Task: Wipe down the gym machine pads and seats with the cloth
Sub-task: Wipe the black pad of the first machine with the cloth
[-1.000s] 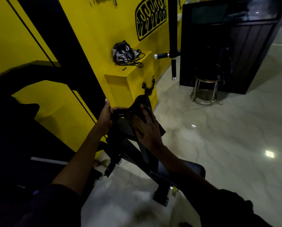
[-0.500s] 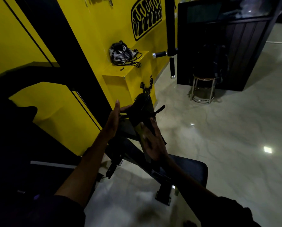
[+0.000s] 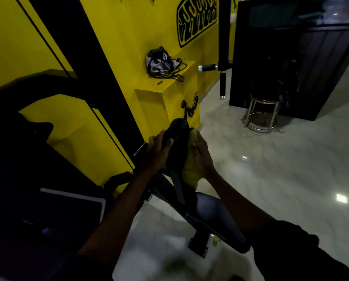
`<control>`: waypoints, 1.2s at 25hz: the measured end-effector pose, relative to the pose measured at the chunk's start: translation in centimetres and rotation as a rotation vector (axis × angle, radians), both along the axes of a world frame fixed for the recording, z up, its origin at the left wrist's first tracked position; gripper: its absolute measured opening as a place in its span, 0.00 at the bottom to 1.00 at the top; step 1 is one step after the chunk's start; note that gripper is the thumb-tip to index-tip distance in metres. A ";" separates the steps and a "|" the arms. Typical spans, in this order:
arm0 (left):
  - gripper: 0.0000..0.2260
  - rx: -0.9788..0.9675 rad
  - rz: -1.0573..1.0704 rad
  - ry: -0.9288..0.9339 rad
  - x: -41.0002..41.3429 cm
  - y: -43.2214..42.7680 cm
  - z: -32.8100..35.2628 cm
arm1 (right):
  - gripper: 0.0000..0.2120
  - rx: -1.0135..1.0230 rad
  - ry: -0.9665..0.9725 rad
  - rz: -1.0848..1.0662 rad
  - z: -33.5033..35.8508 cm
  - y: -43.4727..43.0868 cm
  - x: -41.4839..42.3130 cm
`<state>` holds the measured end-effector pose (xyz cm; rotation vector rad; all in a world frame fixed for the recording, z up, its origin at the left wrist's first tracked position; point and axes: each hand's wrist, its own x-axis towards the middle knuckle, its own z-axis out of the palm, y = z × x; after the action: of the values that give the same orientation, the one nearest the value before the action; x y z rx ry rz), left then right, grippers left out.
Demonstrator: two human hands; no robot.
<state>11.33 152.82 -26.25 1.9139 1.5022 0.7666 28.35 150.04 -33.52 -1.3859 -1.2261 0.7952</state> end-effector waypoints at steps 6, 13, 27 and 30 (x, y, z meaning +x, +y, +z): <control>0.34 0.222 0.189 0.007 2.0 -1.7 -1.0 | 0.26 0.129 -0.045 0.189 0.9 3.3 3.1; 0.31 0.170 0.244 0.099 3.2 -2.6 0.0 | 0.24 -0.216 0.095 0.225 -3.2 3.3 4.3; 0.28 0.173 0.362 0.150 4.7 -3.5 0.4 | 0.42 -0.172 0.253 0.013 -6.5 -0.4 0.3; 0.28 0.231 0.426 0.151 5.7 -4.0 0.2 | 0.33 -0.074 0.226 0.013 -3.5 -0.7 0.1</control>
<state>17.05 148.83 -26.09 1.8681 2.0297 1.0368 28.40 149.34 -36.98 -1.3084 -1.0406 0.9862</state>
